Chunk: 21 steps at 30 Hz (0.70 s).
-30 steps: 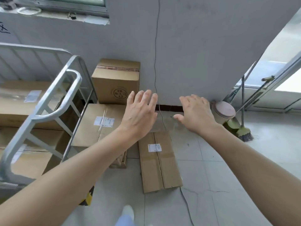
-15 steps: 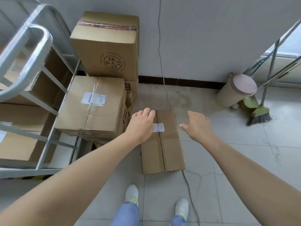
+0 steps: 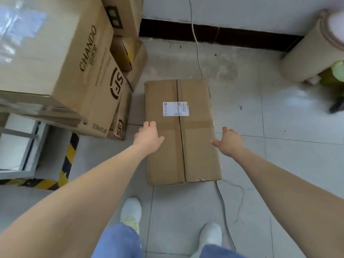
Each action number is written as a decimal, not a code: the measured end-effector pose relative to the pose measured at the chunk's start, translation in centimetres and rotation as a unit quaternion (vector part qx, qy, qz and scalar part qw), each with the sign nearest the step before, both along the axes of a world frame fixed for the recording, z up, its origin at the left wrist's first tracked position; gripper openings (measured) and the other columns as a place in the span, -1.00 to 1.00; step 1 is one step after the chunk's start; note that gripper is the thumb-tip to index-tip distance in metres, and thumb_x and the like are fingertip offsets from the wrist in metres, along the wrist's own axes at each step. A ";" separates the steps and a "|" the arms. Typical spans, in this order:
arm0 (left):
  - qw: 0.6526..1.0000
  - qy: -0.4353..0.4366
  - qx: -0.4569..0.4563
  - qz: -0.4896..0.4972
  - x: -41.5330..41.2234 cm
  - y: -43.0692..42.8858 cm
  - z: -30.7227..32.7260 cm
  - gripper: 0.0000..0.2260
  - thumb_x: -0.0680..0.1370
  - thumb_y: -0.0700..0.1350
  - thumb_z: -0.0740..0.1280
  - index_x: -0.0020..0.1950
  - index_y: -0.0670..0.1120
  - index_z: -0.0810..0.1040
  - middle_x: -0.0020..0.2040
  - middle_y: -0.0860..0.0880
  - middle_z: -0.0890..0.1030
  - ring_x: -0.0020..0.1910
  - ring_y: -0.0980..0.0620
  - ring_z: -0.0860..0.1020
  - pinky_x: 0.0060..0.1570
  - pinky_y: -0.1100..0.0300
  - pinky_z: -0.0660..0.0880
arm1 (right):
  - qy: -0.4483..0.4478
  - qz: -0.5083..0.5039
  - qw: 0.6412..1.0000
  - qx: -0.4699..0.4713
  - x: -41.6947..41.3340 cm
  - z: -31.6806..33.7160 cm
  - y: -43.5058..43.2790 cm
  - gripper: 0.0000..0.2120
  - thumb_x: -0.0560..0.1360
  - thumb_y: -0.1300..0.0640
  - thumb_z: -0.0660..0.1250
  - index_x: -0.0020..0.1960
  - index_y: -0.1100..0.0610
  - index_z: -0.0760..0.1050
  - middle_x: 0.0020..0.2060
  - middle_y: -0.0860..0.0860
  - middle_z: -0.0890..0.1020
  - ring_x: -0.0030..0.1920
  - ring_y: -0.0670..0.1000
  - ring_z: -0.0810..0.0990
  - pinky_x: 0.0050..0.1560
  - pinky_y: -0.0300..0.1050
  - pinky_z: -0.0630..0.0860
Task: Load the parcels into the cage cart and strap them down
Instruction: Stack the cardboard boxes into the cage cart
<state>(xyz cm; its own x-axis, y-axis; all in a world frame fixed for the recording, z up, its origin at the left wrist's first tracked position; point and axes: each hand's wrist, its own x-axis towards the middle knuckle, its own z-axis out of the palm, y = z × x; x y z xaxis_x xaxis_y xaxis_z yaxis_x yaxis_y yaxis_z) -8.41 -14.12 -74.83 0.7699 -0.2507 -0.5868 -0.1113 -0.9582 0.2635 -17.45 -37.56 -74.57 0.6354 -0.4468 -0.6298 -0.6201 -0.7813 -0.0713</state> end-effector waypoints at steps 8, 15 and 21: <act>0.973 0.068 -0.026 0.220 2.1 -0.9 -13.3 -0.20 0.53 0.04 0.36 0.53 -0.28 -0.04 0.52 -0.22 0.14 0.47 -0.17 0.21 0.38 0.03 0.23 | -0.020 -0.135 0.985 0.104 0.4 -13.8 -1.9 -0.33 0.51 -0.11 0.33 0.42 0.26 0.19 0.30 0.18 0.45 0.25 0.18 0.47 0.13 0.03 0.44; 0.908 0.151 -0.118 0.372 3.9 -1.4 -19.2 -0.27 0.44 0.11 0.45 0.47 -0.19 0.28 0.45 -0.13 0.33 0.40 -0.16 0.34 0.35 -0.03 0.25 | -0.060 -0.285 0.937 0.192 1.8 -20.1 -3.2 -0.22 0.42 -0.21 0.40 0.41 0.25 0.24 0.28 0.13 0.47 0.25 0.16 0.47 0.22 0.01 0.43; 0.855 0.195 -0.173 0.448 4.3 -2.2 -19.8 0.00 0.26 0.12 0.57 0.53 -0.17 0.13 0.53 -0.10 0.19 0.48 -0.09 0.22 0.40 -0.01 0.16 | -0.093 -0.369 0.895 0.232 2.4 -21.7 -3.0 0.09 0.19 -0.35 0.50 0.47 0.23 0.15 0.35 0.14 0.39 0.31 0.16 0.42 0.31 0.08 0.40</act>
<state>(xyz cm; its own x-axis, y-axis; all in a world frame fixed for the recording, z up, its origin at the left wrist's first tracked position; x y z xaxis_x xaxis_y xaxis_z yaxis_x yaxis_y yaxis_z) -4.06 -16.36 -94.58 0.5062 0.1259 -0.8532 0.7875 -0.4706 0.3979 -15.00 -40.52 -96.28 0.3882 -0.5054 -0.7706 -0.8991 -0.0243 -0.4370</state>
